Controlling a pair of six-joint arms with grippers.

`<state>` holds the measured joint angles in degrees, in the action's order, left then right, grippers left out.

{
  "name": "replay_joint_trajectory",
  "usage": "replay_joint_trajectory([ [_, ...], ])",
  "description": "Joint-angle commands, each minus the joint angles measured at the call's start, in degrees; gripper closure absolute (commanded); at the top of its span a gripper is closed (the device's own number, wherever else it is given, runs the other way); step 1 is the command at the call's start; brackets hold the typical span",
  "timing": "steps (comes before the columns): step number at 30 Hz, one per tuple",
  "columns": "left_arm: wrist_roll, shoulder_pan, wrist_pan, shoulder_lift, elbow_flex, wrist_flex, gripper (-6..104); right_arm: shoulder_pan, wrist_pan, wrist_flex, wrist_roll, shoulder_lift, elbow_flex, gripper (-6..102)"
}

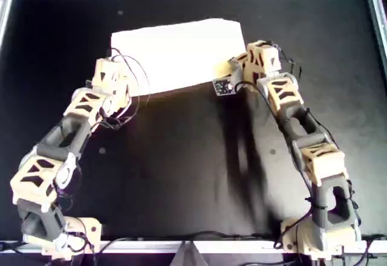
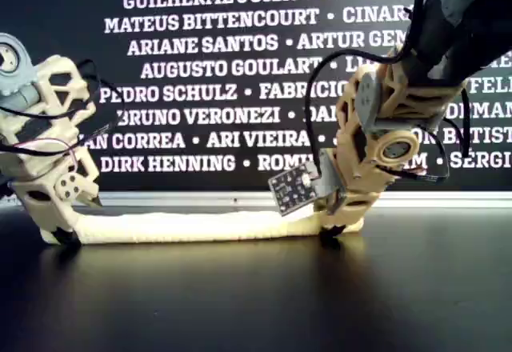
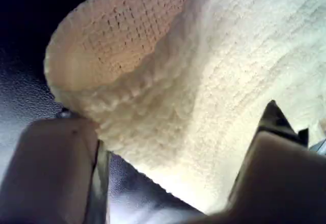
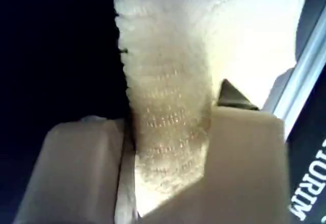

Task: Fold a cloth

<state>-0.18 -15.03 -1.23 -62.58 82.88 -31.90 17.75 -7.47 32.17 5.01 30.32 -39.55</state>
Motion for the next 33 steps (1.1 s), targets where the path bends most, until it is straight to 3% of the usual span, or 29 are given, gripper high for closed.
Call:
replay_joint_trajectory([
  [1,0.4,1.1,0.4,0.1,-0.5,0.5,9,-0.2,0.4,1.1,-0.44,2.2,4.7,61],
  [5,0.4,1.1,0.4,-0.4,-0.9,0.7,33,-0.2,0.3,0.2,-0.62,2.2,4.7,78],
  [10,-0.4,1.1,-0.6,-0.7,-1.1,0.9,77,0.0,-0.4,0.0,-0.7,2.5,4.7,94],
  [12,-0.4,1.0,-0.6,-0.4,-2.4,0.9,94,-0.1,0.0,0.0,-0.7,2.5,4.7,98],
  [14,-0.5,1.0,-0.6,-0.2,-3.6,0.8,103,-0.2,0.3,0.0,-0.7,3.1,3.7,98],
  [18,-0.5,0.9,-0.6,-1.0,-2.7,0.6,96,-0.3,-0.4,1.0,-0.53,3.9,3.3,97],
  [33,0.4,0.1,-0.7,-13.6,3.7,-2.2,97,-0.4,0.4,10.4,-0.62,17.8,-6.7,97],
])
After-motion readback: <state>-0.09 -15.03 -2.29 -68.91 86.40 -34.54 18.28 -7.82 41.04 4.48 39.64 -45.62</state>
